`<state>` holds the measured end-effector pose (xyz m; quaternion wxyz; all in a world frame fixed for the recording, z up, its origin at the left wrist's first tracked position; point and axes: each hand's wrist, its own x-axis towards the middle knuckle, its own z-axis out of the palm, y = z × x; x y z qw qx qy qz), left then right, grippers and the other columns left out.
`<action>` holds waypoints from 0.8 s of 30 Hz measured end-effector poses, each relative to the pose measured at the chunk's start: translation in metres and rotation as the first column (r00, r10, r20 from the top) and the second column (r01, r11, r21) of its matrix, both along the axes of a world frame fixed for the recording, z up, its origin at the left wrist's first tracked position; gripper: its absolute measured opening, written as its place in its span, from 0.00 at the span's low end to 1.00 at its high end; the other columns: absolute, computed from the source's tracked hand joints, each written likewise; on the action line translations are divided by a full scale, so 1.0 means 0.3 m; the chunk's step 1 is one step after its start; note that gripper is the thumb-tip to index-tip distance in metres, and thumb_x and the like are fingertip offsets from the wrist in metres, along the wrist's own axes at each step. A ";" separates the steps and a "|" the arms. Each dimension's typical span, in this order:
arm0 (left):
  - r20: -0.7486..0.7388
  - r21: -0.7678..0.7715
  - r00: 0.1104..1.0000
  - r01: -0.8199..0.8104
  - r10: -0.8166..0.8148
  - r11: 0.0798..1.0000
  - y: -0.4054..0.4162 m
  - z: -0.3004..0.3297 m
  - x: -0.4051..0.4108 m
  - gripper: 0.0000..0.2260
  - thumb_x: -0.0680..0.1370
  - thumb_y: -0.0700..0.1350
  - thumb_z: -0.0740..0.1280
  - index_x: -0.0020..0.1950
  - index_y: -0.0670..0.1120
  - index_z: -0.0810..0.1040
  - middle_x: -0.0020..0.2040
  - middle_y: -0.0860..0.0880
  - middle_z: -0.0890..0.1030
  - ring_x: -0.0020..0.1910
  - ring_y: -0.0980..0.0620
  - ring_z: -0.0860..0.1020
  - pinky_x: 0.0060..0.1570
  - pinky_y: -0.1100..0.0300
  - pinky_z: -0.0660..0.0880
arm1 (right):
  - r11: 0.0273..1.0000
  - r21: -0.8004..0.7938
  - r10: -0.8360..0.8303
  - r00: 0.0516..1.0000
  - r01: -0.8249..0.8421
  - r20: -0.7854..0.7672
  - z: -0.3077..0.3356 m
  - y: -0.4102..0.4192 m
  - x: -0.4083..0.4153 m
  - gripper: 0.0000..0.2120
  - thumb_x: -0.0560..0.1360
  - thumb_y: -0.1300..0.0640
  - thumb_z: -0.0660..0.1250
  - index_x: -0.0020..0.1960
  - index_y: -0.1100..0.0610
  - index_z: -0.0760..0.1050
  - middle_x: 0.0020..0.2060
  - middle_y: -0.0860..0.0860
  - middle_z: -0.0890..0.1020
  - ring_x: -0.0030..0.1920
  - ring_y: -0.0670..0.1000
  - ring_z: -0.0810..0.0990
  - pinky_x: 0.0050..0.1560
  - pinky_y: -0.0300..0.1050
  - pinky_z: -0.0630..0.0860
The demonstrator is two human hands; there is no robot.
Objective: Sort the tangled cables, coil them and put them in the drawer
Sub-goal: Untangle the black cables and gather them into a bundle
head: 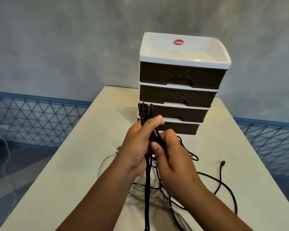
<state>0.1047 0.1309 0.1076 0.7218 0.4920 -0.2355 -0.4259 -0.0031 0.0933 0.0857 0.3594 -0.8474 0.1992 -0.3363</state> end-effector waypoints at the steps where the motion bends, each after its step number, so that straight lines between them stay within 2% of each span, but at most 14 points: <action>1: -0.005 -0.004 1.000 -0.014 0.014 1.000 0.001 0.001 -0.001 0.07 0.78 0.46 0.67 0.47 0.43 0.78 0.27 0.55 0.75 0.24 0.60 0.73 0.22 0.69 0.67 | 0.999 -0.040 -0.007 1.000 0.006 -0.025 -0.007 0.006 -0.006 0.02 0.80 0.49 0.56 0.49 0.45 0.63 0.36 0.42 0.77 0.37 0.46 0.76 0.33 0.47 0.72; 4: 0.002 -0.001 0.999 -0.053 0.053 0.999 0.003 -0.003 0.002 0.08 0.80 0.45 0.65 0.43 0.44 0.78 0.29 0.53 0.70 0.24 0.60 0.68 0.19 0.69 0.63 | 0.991 -0.131 -0.030 0.996 0.020 -0.078 -0.028 0.021 -0.015 0.07 0.80 0.48 0.56 0.47 0.40 0.57 0.30 0.41 0.73 0.32 0.49 0.74 0.30 0.49 0.69; 7: 0.024 0.003 0.996 -0.091 0.091 0.996 0.003 -0.019 0.014 0.09 0.81 0.46 0.63 0.43 0.46 0.77 0.32 0.52 0.67 0.24 0.59 0.64 0.21 0.68 0.61 | 0.982 -0.182 -0.063 0.992 0.042 -0.110 -0.061 0.018 -0.022 0.07 0.80 0.44 0.54 0.47 0.46 0.60 0.30 0.44 0.74 0.31 0.51 0.74 0.29 0.52 0.69; 9: 0.032 0.001 0.994 -0.107 0.107 0.994 0.002 -0.028 0.017 0.10 0.82 0.47 0.61 0.43 0.46 0.75 0.32 0.52 0.68 0.24 0.59 0.64 0.24 0.67 0.61 | 0.980 -0.190 -0.079 0.990 0.056 -0.119 -0.086 0.020 -0.030 0.08 0.79 0.43 0.53 0.46 0.46 0.60 0.27 0.43 0.71 0.30 0.51 0.73 0.29 0.48 0.66; 11: -0.016 -0.036 0.995 -0.098 0.097 0.995 0.001 -0.036 0.007 0.11 0.82 0.47 0.60 0.41 0.47 0.72 0.34 0.51 0.69 0.28 0.56 0.66 0.29 0.63 0.64 | 0.987 -0.156 -0.052 0.992 0.033 -0.118 -0.108 0.031 -0.037 0.07 0.79 0.44 0.55 0.45 0.44 0.59 0.27 0.41 0.70 0.29 0.48 0.71 0.28 0.41 0.62; 14: -0.175 -0.178 0.984 -0.056 0.024 0.982 0.005 -0.045 -0.007 0.12 0.83 0.48 0.58 0.42 0.46 0.70 0.36 0.49 0.74 0.39 0.52 0.78 0.39 0.59 0.75 | 1.000 -0.008 0.022 0.997 -0.022 -0.077 -0.142 0.025 -0.043 0.07 0.79 0.44 0.58 0.45 0.42 0.61 0.32 0.38 0.74 0.31 0.44 0.71 0.29 0.37 0.63; 15: -0.223 -0.249 0.974 -0.026 -0.031 0.968 0.012 -0.044 0.000 0.12 0.83 0.49 0.56 0.43 0.46 0.69 0.34 0.49 0.73 0.37 0.52 0.79 0.38 0.59 0.77 | 0.998 0.032 0.051 0.997 -0.049 -0.065 -0.154 0.010 -0.048 0.09 0.79 0.42 0.60 0.44 0.42 0.62 0.32 0.39 0.73 0.31 0.44 0.71 0.30 0.38 0.64; 16: -0.259 -0.310 0.962 0.003 -0.087 0.951 0.021 -0.040 0.014 0.12 0.83 0.50 0.55 0.43 0.47 0.69 0.31 0.50 0.70 0.31 0.54 0.76 0.33 0.61 0.76 | 0.996 0.044 0.077 0.994 -0.074 -0.078 -0.164 -0.013 -0.059 0.11 0.78 0.39 0.61 0.43 0.42 0.63 0.31 0.40 0.73 0.31 0.45 0.71 0.31 0.41 0.66; 18: -0.296 -0.398 0.941 0.037 -0.166 0.917 0.037 -0.023 0.061 0.12 0.83 0.51 0.55 0.43 0.48 0.69 0.28 0.53 0.63 0.23 0.59 0.64 0.22 0.68 0.67 | 0.991 -0.068 0.099 0.971 -0.117 -0.219 -0.189 -0.082 -0.096 0.12 0.76 0.35 0.61 0.43 0.41 0.63 0.31 0.40 0.72 0.33 0.44 0.71 0.35 0.43 0.69; 20: -0.289 -0.441 0.940 0.036 -0.180 0.897 0.052 -0.002 0.115 0.12 0.83 0.51 0.54 0.42 0.48 0.69 0.27 0.54 0.61 0.22 0.61 0.59 0.19 0.71 0.60 | 0.946 -0.290 0.025 0.922 -0.147 -0.386 -0.218 -0.167 -0.136 0.10 0.77 0.38 0.62 0.44 0.43 0.67 0.34 0.40 0.74 0.38 0.43 0.72 0.40 0.43 0.72; 22: -0.276 -0.450 0.947 0.025 -0.166 0.893 0.069 0.019 0.155 0.13 0.83 0.51 0.54 0.42 0.49 0.69 0.26 0.55 0.61 0.22 0.60 0.55 0.18 0.72 0.58 | 0.902 -0.420 -0.086 0.912 -0.100 -0.402 -0.246 -0.268 -0.170 0.07 0.78 0.48 0.65 0.45 0.50 0.76 0.38 0.45 0.78 0.42 0.49 0.74 0.44 0.48 0.75; 24: -0.274 -0.437 0.950 0.018 -0.152 0.899 0.086 0.034 0.183 0.13 0.83 0.52 0.53 0.42 0.50 0.69 0.25 0.55 0.61 0.22 0.59 0.54 0.17 0.71 0.57 | 0.875 -0.482 -0.226 0.913 0.038 -0.340 -0.243 -0.358 -0.198 0.02 0.76 0.57 0.69 0.48 0.54 0.80 0.44 0.50 0.80 0.48 0.52 0.75 0.49 0.50 0.77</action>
